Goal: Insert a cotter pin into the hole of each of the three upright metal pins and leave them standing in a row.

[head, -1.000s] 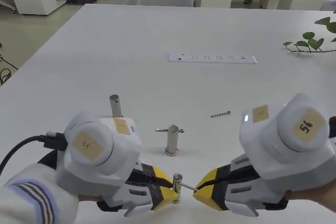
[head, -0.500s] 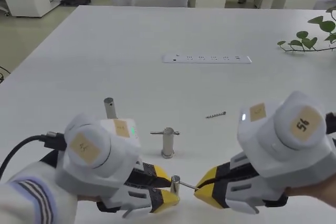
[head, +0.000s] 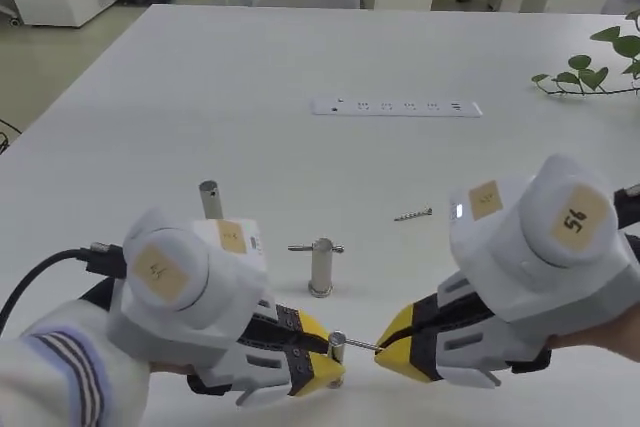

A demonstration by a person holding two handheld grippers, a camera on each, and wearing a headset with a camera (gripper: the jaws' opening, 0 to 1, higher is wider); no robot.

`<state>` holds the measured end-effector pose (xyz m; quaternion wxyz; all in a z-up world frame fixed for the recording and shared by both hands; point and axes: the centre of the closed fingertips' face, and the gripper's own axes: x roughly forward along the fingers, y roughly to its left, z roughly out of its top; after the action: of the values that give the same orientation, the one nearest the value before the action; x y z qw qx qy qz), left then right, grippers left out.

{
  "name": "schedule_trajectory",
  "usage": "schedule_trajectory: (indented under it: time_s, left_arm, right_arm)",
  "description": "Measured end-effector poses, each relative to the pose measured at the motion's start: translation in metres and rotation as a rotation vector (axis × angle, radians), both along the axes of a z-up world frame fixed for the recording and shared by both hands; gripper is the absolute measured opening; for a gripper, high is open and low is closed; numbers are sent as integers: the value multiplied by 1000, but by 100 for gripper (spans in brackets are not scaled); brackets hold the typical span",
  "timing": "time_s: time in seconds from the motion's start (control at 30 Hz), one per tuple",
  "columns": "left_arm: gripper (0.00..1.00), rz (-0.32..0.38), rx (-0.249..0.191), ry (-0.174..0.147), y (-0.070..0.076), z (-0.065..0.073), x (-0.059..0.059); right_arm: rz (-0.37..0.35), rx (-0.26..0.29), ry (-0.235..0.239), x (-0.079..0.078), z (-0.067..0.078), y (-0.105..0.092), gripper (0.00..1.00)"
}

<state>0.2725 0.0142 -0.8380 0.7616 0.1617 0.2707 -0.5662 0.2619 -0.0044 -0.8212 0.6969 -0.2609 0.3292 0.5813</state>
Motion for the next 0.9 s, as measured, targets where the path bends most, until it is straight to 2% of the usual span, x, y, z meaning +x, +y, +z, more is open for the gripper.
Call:
schedule_trajectory:
  time_s: [0.07,0.57,0.9]
  left_arm:
    - [8,7,-9,9,0,0,0]
    - [8,-7,-6,-11,0,0,-2]
    - [7,0,-12,-5,0,0,-1]
  right_arm:
    - [18,-10,-4,0,0,0,3]
    - [106,-63,-19,0,0,4,3]
    - [119,-80,-22,3,0,7,3]
